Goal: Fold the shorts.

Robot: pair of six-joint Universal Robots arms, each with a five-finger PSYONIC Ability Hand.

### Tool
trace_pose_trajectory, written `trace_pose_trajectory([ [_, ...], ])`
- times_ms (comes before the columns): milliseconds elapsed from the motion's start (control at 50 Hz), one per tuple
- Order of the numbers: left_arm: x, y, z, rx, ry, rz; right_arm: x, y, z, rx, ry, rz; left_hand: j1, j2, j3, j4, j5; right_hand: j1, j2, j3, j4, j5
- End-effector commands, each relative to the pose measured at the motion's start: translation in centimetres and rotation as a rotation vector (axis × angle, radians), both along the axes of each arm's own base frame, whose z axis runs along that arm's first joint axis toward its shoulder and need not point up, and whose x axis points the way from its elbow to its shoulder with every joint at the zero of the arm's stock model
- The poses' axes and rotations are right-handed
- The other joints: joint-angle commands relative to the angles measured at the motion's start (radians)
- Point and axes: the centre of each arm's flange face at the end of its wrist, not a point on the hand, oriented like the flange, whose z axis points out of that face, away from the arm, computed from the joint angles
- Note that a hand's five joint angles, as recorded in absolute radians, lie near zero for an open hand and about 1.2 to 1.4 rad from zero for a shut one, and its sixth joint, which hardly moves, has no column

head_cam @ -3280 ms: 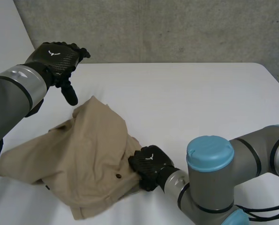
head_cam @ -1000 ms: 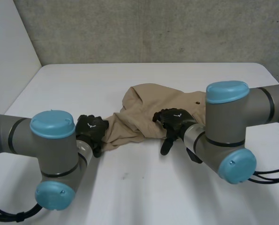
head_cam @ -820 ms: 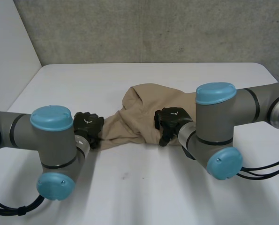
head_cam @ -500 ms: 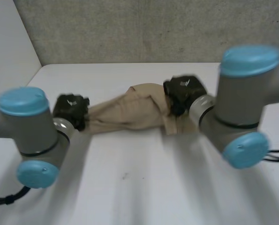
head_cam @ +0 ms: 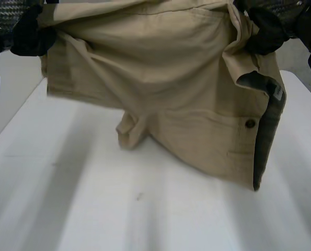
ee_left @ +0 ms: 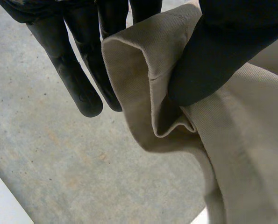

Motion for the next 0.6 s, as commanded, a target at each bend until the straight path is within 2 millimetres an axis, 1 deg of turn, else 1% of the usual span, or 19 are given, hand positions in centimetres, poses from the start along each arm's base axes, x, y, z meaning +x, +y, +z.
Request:
trace_pose_trajectory([
  [20, -1.2, -3.3, -3.4, 0.107, -0.046, 0.016, 1.2, -2.8, -4.3, 0.134, 0.054, 0.040, 0.277, 0.199, 0.206, 0.203, 0.263, 0.457, 0.221, 0.219, 0.210, 0.255],
  [80, -1.7, -4.6, -4.5, 0.136, -0.062, 0.021, 2.1, -4.6, -6.8, 0.188, 0.078, 0.046, 0.277, 0.199, 0.206, 0.203, 0.263, 0.457, 0.221, 0.219, 0.210, 0.255],
  [120, -2.5, -6.5, -5.4, 0.147, -0.070, 0.029, 2.7, -6.0, -7.6, 0.177, 0.072, 0.040, 0.277, 0.199, 0.206, 0.203, 0.263, 0.457, 0.221, 0.219, 0.210, 0.255],
  [140, -2.8, -7.4, -5.8, 0.148, -0.069, 0.035, 3.4, -7.8, -8.4, 0.139, 0.054, 0.026, 0.277, 0.199, 0.206, 0.203, 0.263, 0.457, 0.221, 0.219, 0.210, 0.255],
  [160, -3.2, -8.4, -6.0, 0.143, -0.064, 0.047, 3.9, -8.7, -8.7, 0.113, 0.042, 0.020, 0.277, 0.199, 0.206, 0.203, 0.263, 0.457, 0.221, 0.219, 0.210, 0.255],
  [180, -3.7, -10.4, -6.4, 0.127, -0.048, 0.075, 4.3, -9.5, -8.9, 0.082, 0.026, 0.010, 0.277, 0.199, 0.206, 0.203, 0.263, 0.457, 0.221, 0.219, 0.210, 0.255],
  [200, -4.0, -11.5, -6.4, 0.113, -0.038, 0.094, 4.5, -10.4, -8.9, 0.041, 0.007, -0.008, 0.277, 0.199, 0.206, 0.203, 0.263, 0.457, 0.221, 0.219, 0.210, 0.255],
  [220, -4.3, -12.5, -6.4, 0.099, -0.026, 0.113, 4.9, -12.4, -8.8, -0.053, -0.034, -0.057, 0.277, 0.199, 0.206, 0.203, 0.263, 0.457, 0.221, 0.219, 0.210, 0.255],
  [260, -5.0, -15.6, -6.1, 0.036, 0.027, 0.182, 5.3, -15.1, -8.4, -0.219, -0.122, -0.139, 0.277, 0.199, 0.206, 0.203, 0.263, 0.457, 0.221, 0.219, 0.210, 0.255],
  [280, -5.4, -17.6, -5.9, -0.018, 0.075, 0.224, 5.4, -15.8, -8.4, -0.264, -0.146, -0.155, 0.277, 0.199, 0.206, 0.203, 0.263, 0.457, 0.221, 0.219, 0.210, 0.255],
  [300, -5.9, -18.5, -5.9, -0.050, 0.095, 0.231, 5.9, -17.0, -8.9, -0.347, -0.179, -0.166, 0.277, 0.199, 0.206, 0.203, 0.263, 0.449, 0.213, 0.211, 0.202, 0.247],
  [320, -6.7, -19.4, -6.2, -0.082, 0.114, 0.224, 6.1, -17.4, -9.0, -0.387, -0.186, -0.167, -0.002, -0.080, -0.073, -0.076, -0.016, 0.179, -0.057, -0.059, -0.068, -0.023],
  [340, -7.1, -19.9, -6.5, -0.093, 0.122, 0.217, 6.6, -18.0, -10.1, -0.427, -0.173, -0.153, -0.321, -0.400, -0.392, -0.396, -0.336, -0.632, -0.868, -0.870, -0.879, -0.834],
  [360, -7.5, -20.4, -6.9, -0.104, 0.128, 0.212, 6.8, -18.1, -10.7, -0.429, -0.152, -0.140, -0.769, -0.848, -0.840, -0.843, -0.784, -0.765, -1.001, -1.003, -1.012, -0.967],
  [380, -8.4, -21.1, -7.8, -0.117, 0.126, 0.186, 7.1, -18.1, -11.4, -0.425, -0.125, -0.124, -0.852, -0.930, -0.923, -0.926, -0.867, -0.765, -1.001, -1.003, -1.012, -0.967],
  [400, -8.8, -21.3, -8.3, -0.116, 0.120, 0.175, 7.3, -18.2, -12.1, -0.413, -0.101, -0.108, -0.853, -0.931, -0.924, -0.927, -0.867, -0.765, -1.001, -1.003, -1.012, -0.967],
  [440, -9.5, -21.3, -9.3, -0.097, 0.106, 0.157, 7.7, -18.0, -14.8, -0.331, -0.035, -0.056, -0.945, -1.023, -1.016, -1.019, -0.959, -0.765, -1.001, -1.003, -1.012, -0.967],
  [500, -10.1, -20.8, -11.2, -0.033, 0.070, 0.144, 7.5, -17.2, -17.0, -0.224, 0.017, -0.035, -0.945, -1.023, -1.016, -1.019, -0.959, -0.765, -1.001, -1.003, -1.012, -0.967],
  [600, -9.9, -20.1, -14.2, 0.066, 0.015, 0.143, 5.4, -16.3, -18.1, -0.110, 0.062, -0.123, -0.945, -1.023, -1.016, -1.019, -0.959, -0.765, -1.001, -1.003, -1.012, -0.967],
])
